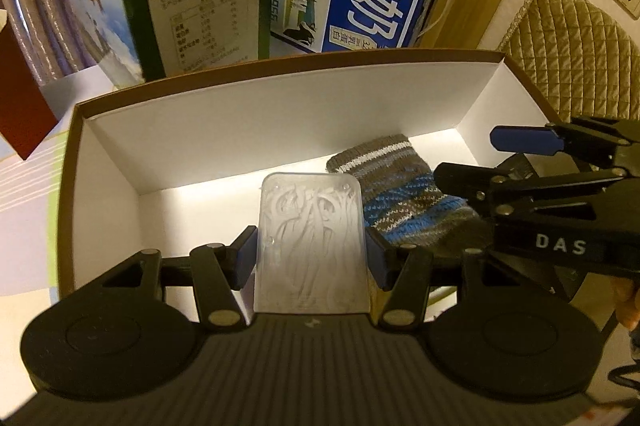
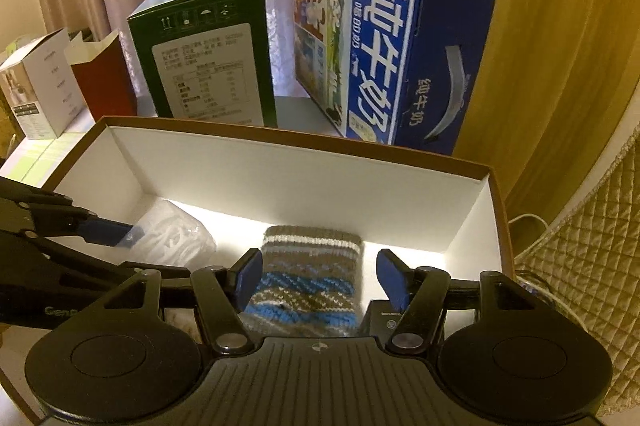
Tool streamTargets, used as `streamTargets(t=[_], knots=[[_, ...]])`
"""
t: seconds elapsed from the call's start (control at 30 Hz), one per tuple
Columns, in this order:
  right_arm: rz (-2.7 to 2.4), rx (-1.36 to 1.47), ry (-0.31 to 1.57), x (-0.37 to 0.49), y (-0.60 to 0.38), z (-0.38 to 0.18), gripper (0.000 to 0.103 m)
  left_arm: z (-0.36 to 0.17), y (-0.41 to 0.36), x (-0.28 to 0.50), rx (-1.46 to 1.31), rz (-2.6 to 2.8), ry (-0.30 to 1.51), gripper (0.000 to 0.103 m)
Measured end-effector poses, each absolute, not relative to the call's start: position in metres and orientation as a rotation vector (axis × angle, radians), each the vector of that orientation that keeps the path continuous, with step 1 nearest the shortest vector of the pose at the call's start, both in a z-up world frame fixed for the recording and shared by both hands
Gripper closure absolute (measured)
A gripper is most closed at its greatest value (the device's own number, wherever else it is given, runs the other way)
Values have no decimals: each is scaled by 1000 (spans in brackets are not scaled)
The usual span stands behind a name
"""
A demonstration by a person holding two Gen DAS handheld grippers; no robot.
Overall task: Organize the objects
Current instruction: 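Carry the earphone case and sock into the cardboard box and release, then lift both open tools out of the box and back toward the table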
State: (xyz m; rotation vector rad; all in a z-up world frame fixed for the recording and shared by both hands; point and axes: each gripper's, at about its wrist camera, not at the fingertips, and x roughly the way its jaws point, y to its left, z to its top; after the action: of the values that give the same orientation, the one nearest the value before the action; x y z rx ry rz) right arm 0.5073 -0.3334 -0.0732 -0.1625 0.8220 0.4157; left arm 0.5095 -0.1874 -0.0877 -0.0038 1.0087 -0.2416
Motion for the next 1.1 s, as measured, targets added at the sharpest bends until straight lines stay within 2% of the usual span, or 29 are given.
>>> streamTargets(t=[0.03,0.1,0.17,0.33,0.4,0.47,0.7,0.9,1.1], knots=[[414,-161,822,507,-334,-73,42,-88,-188,510,-5,-240,1005,51],[412,-159,819,506,-336,-73,38,-88,-189,512,-3,-242,999,37],[418,-153,814,504,-338,-71,34,-87,-189,512,11,-228,993,31],[434,-149,801,494,-341,-65,21,-85,-184,509,32,-213,1004,26],[439,-149,801,490,-342,-63,14,-82,-183,506,42,-207,1005,21],[443,-146,798,485,-343,-61,12,-79,-181,502,50,-197,998,18],[465,-117,815,464,-348,-53,3,-62,-171,486,40,-177,982,14],[460,-80,836,442,-351,-49,2,-46,-164,466,23,-176,963,9],[459,-27,833,416,-353,-40,2,-35,-161,439,11,-180,957,9]])
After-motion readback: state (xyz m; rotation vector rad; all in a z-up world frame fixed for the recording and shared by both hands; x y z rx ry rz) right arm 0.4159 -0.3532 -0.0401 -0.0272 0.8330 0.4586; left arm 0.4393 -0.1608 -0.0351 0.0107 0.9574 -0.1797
